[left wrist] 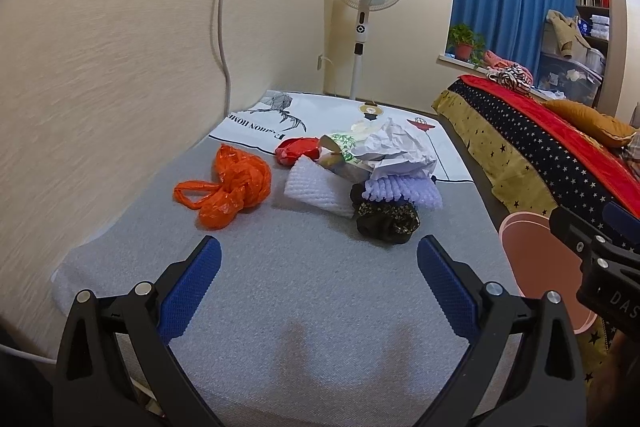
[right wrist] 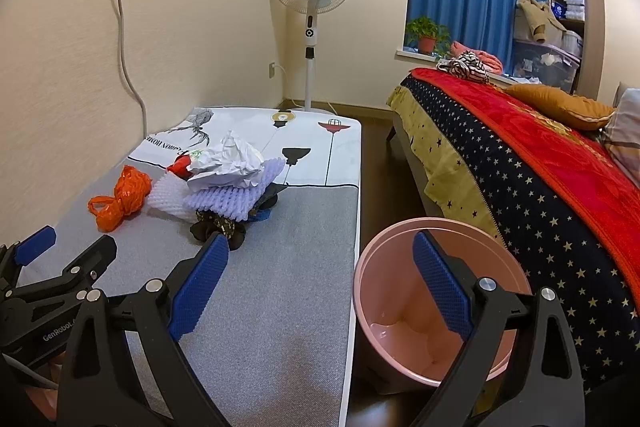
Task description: Collect trash
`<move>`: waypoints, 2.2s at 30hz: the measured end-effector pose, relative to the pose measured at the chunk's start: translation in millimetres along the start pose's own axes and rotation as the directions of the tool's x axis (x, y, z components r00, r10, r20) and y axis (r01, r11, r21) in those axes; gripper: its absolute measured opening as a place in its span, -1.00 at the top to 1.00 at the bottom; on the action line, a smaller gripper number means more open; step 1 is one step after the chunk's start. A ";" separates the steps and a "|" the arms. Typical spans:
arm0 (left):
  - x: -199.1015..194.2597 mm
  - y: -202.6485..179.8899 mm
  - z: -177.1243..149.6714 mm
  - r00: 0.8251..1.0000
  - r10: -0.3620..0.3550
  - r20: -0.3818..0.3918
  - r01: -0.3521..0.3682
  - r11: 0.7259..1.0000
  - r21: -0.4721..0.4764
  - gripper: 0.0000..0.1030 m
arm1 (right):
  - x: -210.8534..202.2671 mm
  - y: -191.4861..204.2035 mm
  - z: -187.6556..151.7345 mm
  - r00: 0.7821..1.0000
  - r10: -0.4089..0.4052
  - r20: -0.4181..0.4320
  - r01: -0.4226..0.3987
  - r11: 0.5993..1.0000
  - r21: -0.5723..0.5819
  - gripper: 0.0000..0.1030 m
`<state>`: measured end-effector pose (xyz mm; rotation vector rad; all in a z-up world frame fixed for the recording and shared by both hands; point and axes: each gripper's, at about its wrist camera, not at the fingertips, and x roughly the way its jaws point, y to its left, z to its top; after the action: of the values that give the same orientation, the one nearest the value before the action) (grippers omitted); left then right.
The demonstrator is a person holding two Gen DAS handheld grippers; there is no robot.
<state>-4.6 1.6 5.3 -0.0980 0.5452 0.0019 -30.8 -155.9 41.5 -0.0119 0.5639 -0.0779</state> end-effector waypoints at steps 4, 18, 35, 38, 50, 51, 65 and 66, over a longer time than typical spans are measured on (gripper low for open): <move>-0.6 -0.7 0.0 1.000 -0.001 0.002 0.001 1.000 0.001 -0.85 | -0.2 -0.1 0.1 1.000 0.001 0.000 -0.001 1.000 0.001 -0.77; -0.9 -0.8 0.5 1.000 -0.002 0.002 0.002 1.000 0.000 -0.85 | -0.5 0.3 0.8 1.000 0.002 0.000 -0.002 1.000 0.002 -0.77; -1.5 -1.2 0.6 1.000 -0.003 0.004 0.003 1.000 0.000 -0.83 | -0.5 -0.6 0.3 1.000 0.003 0.000 -0.003 1.000 0.003 -0.68; -2.7 -2.4 2.3 1.000 -0.004 0.006 0.004 1.000 -0.001 -0.79 | -0.3 1.3 0.9 1.000 0.004 -0.002 -0.004 1.000 0.005 -0.66; -1.3 2.4 6.9 1.000 -0.011 -0.007 0.011 1.000 -0.018 -0.33 | 8.8 -1.4 3.6 0.998 0.062 -0.031 -0.060 0.996 0.063 -0.21; -0.2 3.8 8.8 1.000 -0.011 -0.010 0.011 1.000 -0.022 -0.23 | 11.9 -2.1 4.8 0.995 0.090 -0.035 -0.087 0.993 0.086 -0.09; 49.3 30.4 23.4 0.996 0.070 -0.050 -0.074 0.994 -0.082 0.18 | 73.1 12.8 21.4 0.963 0.267 -0.050 -0.251 0.946 0.206 0.06; 55.4 33.2 25.2 0.995 0.083 -0.053 -0.087 0.993 -0.084 0.18 | 79.9 14.0 21.8 0.959 0.276 -0.059 -0.258 0.942 0.217 0.06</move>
<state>54.9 35.7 -5.1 -0.1593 0.5985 0.1066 49.2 -148.3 16.9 0.2724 0.6391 0.1287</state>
